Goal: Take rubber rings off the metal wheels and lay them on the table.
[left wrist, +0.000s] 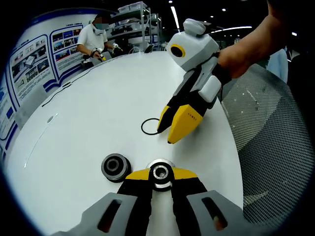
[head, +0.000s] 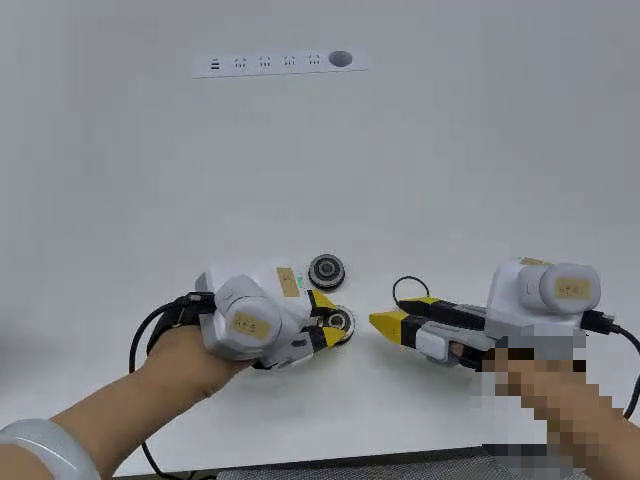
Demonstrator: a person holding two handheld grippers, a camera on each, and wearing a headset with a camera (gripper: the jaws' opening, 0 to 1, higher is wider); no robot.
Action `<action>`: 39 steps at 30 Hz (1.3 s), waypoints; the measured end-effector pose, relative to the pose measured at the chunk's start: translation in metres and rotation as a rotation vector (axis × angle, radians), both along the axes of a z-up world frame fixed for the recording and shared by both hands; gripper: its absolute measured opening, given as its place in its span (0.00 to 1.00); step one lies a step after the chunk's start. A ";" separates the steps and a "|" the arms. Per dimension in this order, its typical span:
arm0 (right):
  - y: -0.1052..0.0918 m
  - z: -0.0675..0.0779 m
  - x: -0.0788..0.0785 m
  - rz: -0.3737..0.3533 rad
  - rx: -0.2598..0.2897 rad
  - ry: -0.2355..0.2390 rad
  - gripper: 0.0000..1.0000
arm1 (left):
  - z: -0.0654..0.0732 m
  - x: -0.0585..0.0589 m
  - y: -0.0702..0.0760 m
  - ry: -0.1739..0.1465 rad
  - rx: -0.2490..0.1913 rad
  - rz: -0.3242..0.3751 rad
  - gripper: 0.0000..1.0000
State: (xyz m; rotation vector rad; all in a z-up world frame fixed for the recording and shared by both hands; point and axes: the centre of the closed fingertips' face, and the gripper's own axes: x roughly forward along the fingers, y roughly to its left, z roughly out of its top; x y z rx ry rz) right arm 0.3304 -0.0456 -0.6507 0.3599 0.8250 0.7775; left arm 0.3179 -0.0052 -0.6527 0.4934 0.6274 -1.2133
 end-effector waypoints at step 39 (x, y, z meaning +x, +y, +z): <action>0.038 -0.009 -0.012 0.030 0.219 0.324 0.27 | -0.003 0.001 0.001 -0.006 -0.004 -0.030 0.13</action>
